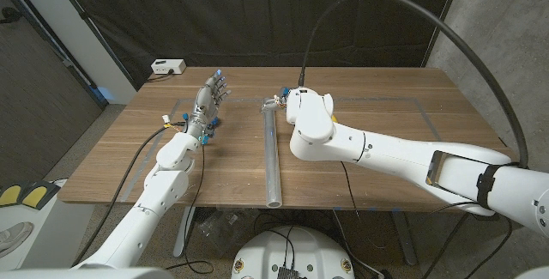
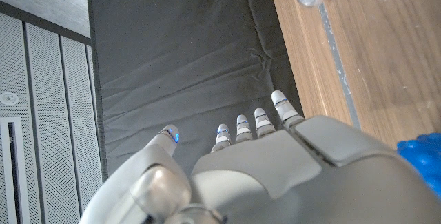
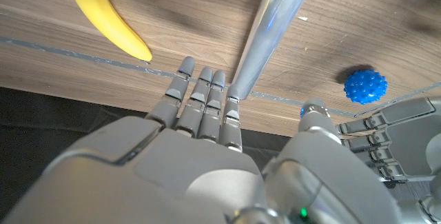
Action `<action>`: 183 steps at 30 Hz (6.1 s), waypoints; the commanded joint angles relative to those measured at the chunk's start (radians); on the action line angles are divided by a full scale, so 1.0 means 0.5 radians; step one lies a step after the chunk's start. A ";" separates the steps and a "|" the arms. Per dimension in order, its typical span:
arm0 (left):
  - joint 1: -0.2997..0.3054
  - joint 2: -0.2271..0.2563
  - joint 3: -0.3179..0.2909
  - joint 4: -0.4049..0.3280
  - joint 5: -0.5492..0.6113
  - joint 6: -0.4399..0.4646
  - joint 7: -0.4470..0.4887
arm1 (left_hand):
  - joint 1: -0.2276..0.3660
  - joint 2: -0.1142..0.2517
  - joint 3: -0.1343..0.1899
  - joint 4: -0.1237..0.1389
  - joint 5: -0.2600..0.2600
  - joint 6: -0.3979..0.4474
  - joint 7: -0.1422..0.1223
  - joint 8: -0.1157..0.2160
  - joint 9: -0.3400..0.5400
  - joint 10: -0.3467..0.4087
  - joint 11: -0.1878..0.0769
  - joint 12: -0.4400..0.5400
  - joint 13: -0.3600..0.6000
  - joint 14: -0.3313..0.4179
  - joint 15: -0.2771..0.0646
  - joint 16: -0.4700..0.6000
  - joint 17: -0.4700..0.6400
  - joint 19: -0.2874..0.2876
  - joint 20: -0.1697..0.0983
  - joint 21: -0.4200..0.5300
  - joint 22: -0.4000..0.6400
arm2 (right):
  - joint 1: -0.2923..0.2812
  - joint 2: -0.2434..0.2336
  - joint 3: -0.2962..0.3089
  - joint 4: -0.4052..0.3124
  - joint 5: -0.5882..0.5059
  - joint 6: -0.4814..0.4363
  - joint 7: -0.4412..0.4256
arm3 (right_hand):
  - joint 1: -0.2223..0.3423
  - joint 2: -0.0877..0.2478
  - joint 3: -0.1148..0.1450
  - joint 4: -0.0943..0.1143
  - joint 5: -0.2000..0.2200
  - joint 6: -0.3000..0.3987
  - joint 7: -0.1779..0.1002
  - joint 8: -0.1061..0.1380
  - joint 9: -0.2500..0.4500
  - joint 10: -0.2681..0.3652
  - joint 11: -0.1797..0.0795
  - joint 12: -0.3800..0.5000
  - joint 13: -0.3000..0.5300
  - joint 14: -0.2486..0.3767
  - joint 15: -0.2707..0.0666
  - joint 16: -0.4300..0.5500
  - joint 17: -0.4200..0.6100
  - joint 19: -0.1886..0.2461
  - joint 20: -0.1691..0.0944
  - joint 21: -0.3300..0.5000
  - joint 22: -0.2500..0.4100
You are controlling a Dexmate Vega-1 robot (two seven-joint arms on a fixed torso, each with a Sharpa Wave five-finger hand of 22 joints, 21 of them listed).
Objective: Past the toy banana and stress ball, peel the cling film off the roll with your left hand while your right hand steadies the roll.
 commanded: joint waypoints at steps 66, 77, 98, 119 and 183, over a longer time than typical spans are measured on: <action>-0.025 -0.036 -0.134 0.096 -0.055 -0.119 -0.185 | -0.038 -0.035 -0.022 0.031 -0.015 0.025 -0.025 -0.014 0.004 0.007 0.019 -0.013 0.003 0.011 0.024 -0.004 0.010 0.023 0.035 -0.007 0.005 | 0.456 0.788 -0.658 1.303 -0.042 -0.057 0.545 | 1.262 0.220 0.334 -0.097 0.201 -0.307 -0.005 -0.010 0.011 -0.253 -0.113 -0.086 0.030 -0.066 -0.213 -0.030 0.033 0.106 -0.219 0.081 0.019; -0.049 -0.019 -0.119 0.126 -0.063 -0.122 -0.200 | -0.048 -0.046 -0.031 0.035 -0.015 0.021 -0.028 -0.021 0.004 0.002 0.017 -0.018 0.003 0.010 0.024 -0.006 0.010 0.021 0.038 -0.010 0.004 | 0.335 0.792 -0.505 1.385 -0.042 -0.039 0.331 | 1.536 0.263 0.373 -0.047 0.095 -0.093 -0.084 0.027 0.008 0.105 -0.177 0.046 0.039 0.454 -0.363 0.153 0.123 0.418 -0.341 0.340 0.047; -0.102 -0.010 -0.087 0.174 -0.061 -0.112 -0.173 | -0.054 -0.053 -0.038 0.035 -0.012 0.022 -0.028 -0.027 0.003 -0.004 0.015 -0.024 0.002 0.005 0.026 -0.009 0.010 0.019 0.038 -0.016 0.003 | 0.300 0.875 -0.350 1.724 0.103 0.133 0.276 | 1.471 0.228 0.323 -0.062 -0.008 0.385 -0.104 0.043 0.029 0.561 -0.207 0.140 0.066 1.171 -0.381 0.208 0.136 1.015 -0.541 1.205 0.317; -0.143 -0.011 -0.040 0.198 -0.051 -0.103 -0.150 | -0.053 -0.056 -0.040 0.031 -0.008 0.019 -0.029 -0.037 0.003 -0.006 0.014 -0.029 0.002 0.005 0.023 -0.011 0.009 0.020 0.037 -0.022 0.003 | -0.325 0.631 0.334 1.200 -0.041 0.306 -0.814 | 1.929 0.232 0.273 -0.066 -0.005 1.209 -0.106 0.155 0.053 1.315 -0.236 0.478 0.439 1.678 -0.365 0.719 0.702 1.036 -0.561 1.612 0.200; -0.323 0.013 0.158 0.274 0.212 -0.128 -0.111 | 0.229 -0.218 -0.017 -0.221 -0.007 -0.131 -0.055 -0.097 0.005 -0.043 -0.018 -0.058 0.004 0.012 -0.008 -0.024 -0.011 0.004 0.021 -0.074 0.005 | -1.100 0.473 1.430 0.588 0.391 1.591 -2.294 | 1.988 0.159 0.373 -0.047 0.069 1.200 -0.087 0.134 0.139 1.318 -0.247 0.470 0.628 1.659 -0.365 0.743 0.870 1.065 -0.565 1.704 0.043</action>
